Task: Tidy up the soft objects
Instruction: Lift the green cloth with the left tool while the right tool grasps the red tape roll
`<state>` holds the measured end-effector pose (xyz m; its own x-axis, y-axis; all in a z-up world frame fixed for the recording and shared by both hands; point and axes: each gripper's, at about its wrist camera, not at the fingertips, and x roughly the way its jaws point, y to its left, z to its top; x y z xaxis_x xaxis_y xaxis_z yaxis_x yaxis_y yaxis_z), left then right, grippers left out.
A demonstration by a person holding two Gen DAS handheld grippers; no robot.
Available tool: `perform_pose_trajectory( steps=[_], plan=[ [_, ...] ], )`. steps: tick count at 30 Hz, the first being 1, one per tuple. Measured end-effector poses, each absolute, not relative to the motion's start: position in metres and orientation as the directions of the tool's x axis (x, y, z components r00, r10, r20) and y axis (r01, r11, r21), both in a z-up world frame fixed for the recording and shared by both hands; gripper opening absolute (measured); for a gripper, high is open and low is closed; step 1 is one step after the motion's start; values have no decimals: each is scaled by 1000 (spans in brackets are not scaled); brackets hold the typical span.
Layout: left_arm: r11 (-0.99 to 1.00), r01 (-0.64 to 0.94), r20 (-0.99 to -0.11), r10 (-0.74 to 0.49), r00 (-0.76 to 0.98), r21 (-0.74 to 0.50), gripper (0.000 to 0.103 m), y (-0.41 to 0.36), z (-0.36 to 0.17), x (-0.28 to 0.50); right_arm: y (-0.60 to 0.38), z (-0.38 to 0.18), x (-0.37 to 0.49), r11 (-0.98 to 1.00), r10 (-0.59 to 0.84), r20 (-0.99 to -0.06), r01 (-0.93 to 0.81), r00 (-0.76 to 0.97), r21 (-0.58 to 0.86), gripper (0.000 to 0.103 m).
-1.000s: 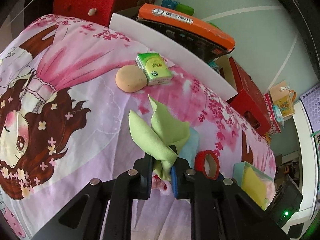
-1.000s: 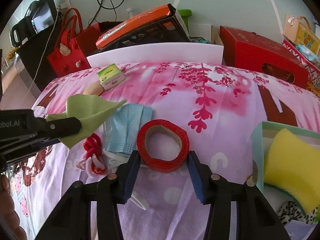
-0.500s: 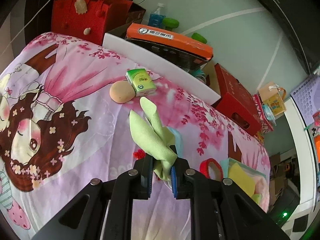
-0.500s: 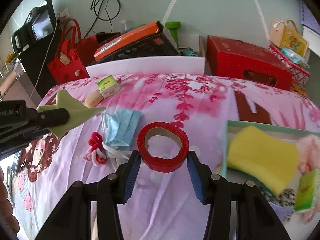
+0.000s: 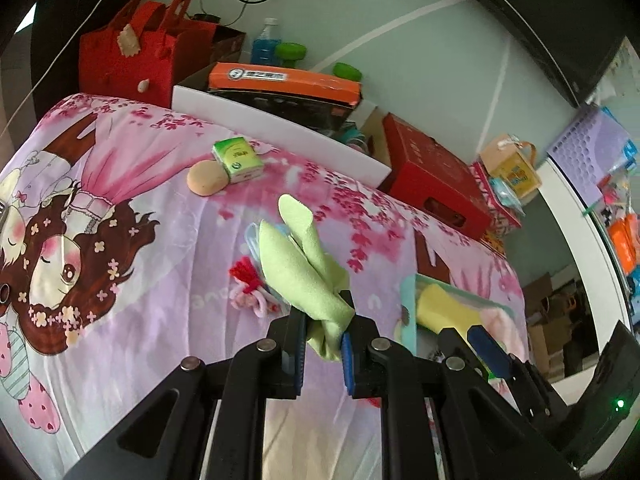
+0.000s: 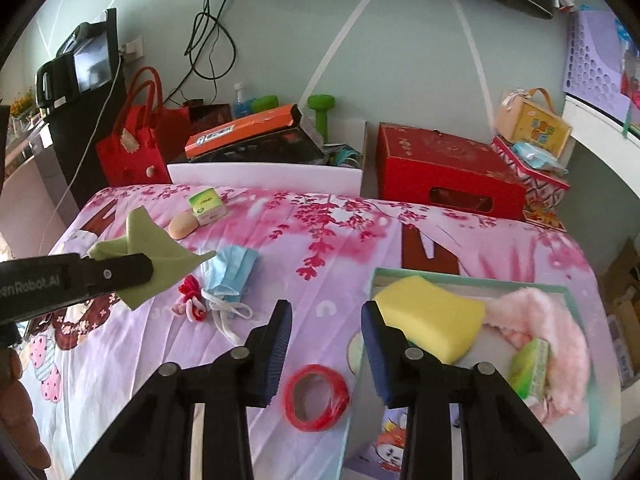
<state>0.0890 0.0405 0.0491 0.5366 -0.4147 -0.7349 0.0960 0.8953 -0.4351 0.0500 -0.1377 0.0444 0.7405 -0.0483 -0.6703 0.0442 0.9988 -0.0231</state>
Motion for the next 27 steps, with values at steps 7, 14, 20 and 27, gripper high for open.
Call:
perform_pose_trajectory(
  steps=[7,14,20,27],
  plan=[
    [899,99,-750,-412,517,-426,15,37,44,85,-144,33,50,999,-42,-708,47,705,-12,36],
    [898,20,-789,-397,469,-440,15,49,22,93,-142,8,61,1000,2,-774,12,633,13,36],
    [897,2,-807,-399,436,-443,15,48,10,96,-143,-12,67,998,59,-831,-6,553,67,36],
    [885,-11,-809,-421,410,-465,15,49,3,99,-135,-28,73,996,93,-864,-41,495,83,37]
  ],
)
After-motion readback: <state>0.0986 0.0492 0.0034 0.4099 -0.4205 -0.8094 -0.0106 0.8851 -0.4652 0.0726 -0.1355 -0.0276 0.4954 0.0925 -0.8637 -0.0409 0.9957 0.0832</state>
